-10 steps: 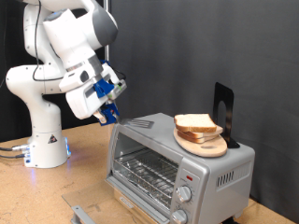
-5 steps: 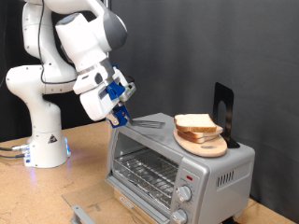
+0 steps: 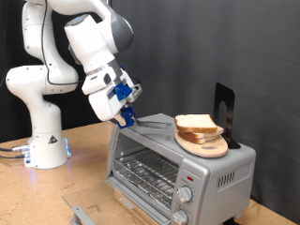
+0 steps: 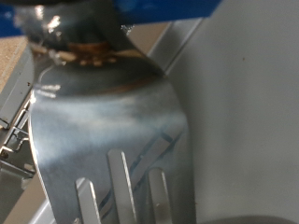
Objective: Make a piece of toast with the oven
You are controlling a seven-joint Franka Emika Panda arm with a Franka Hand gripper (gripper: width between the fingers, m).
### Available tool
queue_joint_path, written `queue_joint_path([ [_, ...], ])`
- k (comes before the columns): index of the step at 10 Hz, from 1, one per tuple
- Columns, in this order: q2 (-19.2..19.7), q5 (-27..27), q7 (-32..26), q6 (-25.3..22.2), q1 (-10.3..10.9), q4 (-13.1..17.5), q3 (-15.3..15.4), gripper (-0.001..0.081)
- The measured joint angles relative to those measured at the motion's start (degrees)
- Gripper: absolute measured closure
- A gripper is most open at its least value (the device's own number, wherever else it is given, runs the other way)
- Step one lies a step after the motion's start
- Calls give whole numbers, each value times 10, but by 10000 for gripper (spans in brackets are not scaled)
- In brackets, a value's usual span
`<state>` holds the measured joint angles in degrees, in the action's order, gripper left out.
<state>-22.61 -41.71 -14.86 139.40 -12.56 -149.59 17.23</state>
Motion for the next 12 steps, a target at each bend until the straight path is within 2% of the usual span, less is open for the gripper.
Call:
queue_joint_path([
  [4, 9, -14, 4, 12, 1, 3, 15, 475],
  [9, 11, -33, -5, 14, 11, 4, 17, 475],
  [12, 10, -70, -38, 41, 14, 3, 17, 475],
])
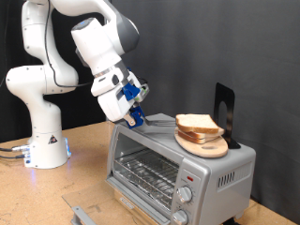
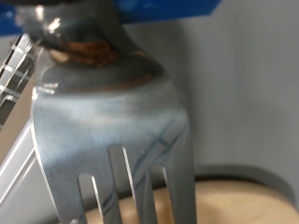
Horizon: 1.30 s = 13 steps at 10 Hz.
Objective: Make a piece of toast with the oven
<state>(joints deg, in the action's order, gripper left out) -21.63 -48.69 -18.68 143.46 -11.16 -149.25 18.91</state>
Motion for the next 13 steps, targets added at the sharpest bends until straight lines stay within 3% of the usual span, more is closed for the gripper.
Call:
queue_joint_path([
  [8, -14, -19, -19, 5, 1, -2, -1, 475],
  [13, -11, 14, 31, 8, -2, 2, 13, 475],
])
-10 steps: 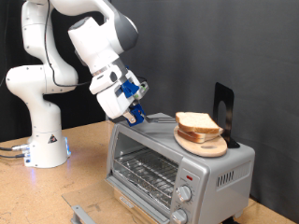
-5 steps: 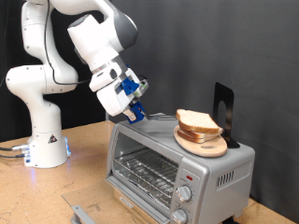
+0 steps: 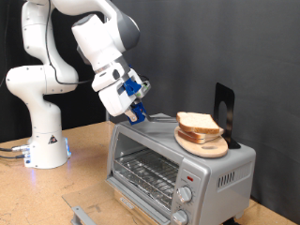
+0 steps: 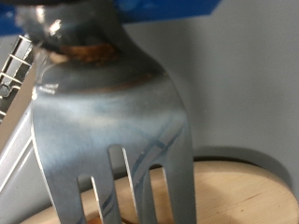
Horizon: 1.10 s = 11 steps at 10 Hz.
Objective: Make a piece of toast with the oven
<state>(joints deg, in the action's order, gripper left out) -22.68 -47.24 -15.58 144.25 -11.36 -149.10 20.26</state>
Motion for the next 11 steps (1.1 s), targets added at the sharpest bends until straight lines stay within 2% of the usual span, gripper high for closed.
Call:
queue_joint_path([
  [4, 12, 8, 26, 13, -1, 16, 9, 475],
  [11, 42, 69, 62, 10, -7, 30, 18, 478],
])
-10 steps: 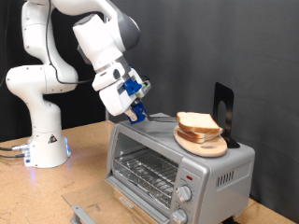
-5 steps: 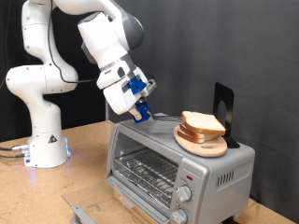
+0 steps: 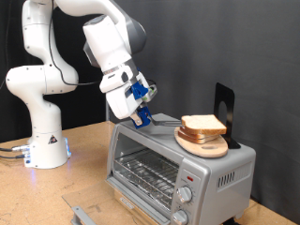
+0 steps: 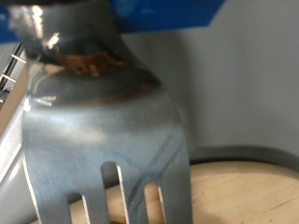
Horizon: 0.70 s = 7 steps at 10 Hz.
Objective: Make a piece of toast with the oven
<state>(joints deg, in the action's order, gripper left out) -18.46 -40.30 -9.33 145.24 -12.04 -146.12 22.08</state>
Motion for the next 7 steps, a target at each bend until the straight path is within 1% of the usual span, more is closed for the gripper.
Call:
queue_joint_path([
  [3, 16, 13, 11, 14, 0, 22, 8, 478],
  [7, 39, 64, 42, 15, -3, 55, 14, 478],
])
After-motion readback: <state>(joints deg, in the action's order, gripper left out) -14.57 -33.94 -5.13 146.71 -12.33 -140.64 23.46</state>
